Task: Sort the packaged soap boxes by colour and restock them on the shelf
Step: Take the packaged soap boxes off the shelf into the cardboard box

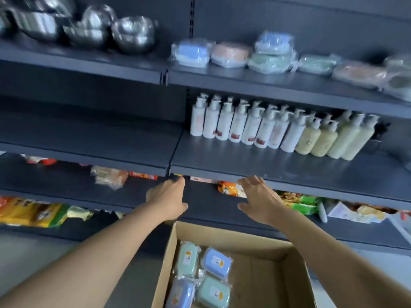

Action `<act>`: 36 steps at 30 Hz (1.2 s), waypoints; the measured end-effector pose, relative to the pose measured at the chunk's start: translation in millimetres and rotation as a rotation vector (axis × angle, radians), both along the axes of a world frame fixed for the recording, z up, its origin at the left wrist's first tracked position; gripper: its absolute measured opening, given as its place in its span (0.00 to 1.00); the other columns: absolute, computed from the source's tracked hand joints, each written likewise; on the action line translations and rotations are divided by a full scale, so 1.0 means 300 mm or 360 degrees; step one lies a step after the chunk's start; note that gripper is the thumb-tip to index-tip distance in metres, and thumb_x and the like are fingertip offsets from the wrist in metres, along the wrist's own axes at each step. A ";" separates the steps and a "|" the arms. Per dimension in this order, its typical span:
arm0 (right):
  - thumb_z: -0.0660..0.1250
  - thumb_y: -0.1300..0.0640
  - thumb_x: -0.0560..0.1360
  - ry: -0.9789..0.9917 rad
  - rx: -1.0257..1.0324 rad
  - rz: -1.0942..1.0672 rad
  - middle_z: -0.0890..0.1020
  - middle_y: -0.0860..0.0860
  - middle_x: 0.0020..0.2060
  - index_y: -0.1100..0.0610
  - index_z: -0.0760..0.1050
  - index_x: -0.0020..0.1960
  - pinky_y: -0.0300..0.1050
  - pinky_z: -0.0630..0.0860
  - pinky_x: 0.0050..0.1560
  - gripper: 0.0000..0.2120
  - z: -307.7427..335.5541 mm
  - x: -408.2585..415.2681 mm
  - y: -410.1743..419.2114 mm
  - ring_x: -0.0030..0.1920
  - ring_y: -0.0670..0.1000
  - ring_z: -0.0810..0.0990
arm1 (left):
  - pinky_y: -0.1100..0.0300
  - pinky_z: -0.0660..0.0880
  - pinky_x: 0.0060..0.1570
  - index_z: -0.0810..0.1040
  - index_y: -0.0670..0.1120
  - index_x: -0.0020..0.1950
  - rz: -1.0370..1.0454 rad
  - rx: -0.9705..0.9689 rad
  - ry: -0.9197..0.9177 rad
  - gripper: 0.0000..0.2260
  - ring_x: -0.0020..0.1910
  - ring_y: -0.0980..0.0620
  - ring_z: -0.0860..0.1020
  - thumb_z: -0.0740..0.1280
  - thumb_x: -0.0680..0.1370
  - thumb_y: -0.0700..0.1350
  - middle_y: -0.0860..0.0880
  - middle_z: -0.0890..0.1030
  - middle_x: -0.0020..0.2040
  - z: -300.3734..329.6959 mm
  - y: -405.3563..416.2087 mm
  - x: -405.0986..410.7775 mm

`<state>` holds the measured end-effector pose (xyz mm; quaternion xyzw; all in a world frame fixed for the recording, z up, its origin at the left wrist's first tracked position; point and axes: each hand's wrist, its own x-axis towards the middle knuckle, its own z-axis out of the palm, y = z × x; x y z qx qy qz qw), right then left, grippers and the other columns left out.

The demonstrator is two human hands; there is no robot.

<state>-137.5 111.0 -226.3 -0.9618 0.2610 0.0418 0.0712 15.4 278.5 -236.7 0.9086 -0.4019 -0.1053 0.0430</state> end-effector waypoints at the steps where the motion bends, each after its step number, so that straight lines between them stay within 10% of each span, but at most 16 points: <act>1: 0.66 0.52 0.76 -0.0042 -0.0040 -0.0004 0.65 0.54 0.69 0.56 0.61 0.72 0.50 0.68 0.65 0.27 0.056 0.000 -0.003 0.69 0.56 0.63 | 0.55 0.70 0.44 0.65 0.49 0.65 -0.0016 -0.0039 -0.0016 0.19 0.56 0.47 0.75 0.65 0.77 0.52 0.49 0.75 0.60 0.063 -0.008 0.002; 19: 0.66 0.57 0.74 -0.0808 -0.0361 -0.0312 0.67 0.58 0.63 0.59 0.63 0.68 0.51 0.71 0.54 0.25 0.729 0.157 -0.351 0.64 0.59 0.67 | 0.52 0.72 0.51 0.65 0.48 0.67 0.0033 -0.0603 -0.0387 0.23 0.62 0.45 0.71 0.66 0.76 0.54 0.47 0.70 0.65 0.702 -0.356 0.189; 36: 0.61 0.33 0.70 -0.0907 -0.0567 -0.0645 0.62 0.57 0.65 0.55 0.62 0.67 0.57 0.63 0.60 0.35 0.768 0.697 -0.791 0.65 0.60 0.61 | 0.46 0.65 0.61 0.60 0.54 0.70 0.0780 -0.0556 -0.0356 0.36 0.66 0.39 0.67 0.63 0.69 0.71 0.40 0.67 0.67 0.698 -0.745 0.595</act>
